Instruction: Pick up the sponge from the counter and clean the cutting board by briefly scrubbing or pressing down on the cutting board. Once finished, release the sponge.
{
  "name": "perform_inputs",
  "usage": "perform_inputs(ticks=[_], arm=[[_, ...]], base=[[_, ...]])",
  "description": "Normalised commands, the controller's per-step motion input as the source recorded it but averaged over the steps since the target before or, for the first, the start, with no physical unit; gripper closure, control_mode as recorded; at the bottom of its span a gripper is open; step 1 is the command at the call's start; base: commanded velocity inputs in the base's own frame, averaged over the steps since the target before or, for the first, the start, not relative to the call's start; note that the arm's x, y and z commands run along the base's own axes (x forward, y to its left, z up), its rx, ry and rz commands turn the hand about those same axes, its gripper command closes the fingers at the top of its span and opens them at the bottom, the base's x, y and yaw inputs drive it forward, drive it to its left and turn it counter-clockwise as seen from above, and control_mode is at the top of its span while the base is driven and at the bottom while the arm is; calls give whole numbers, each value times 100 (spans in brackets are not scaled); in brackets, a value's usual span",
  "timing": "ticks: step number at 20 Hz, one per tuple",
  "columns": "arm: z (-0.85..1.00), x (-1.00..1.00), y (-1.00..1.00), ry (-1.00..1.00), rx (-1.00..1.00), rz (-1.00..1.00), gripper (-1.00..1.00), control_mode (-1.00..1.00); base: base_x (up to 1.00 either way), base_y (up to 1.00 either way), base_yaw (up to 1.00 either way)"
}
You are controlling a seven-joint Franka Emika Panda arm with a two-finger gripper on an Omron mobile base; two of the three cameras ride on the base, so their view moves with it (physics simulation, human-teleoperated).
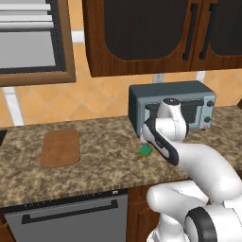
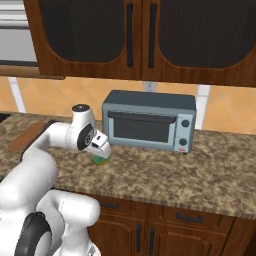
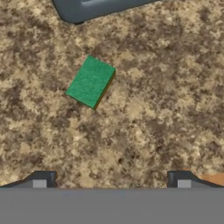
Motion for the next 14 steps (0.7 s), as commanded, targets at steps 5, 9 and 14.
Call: perform_inputs(ticks=[5, 9, 14], arm=[[-11, 33, 0, 0, 0, 0, -100, -100], [-18, 29, 0, 4, 0, 0, -100, -100], [-26, 30, 3, 3, 0, 0, -100, -100]], base=[[0, 0, 0], [0, 0, 0], [0, 0, 0]])
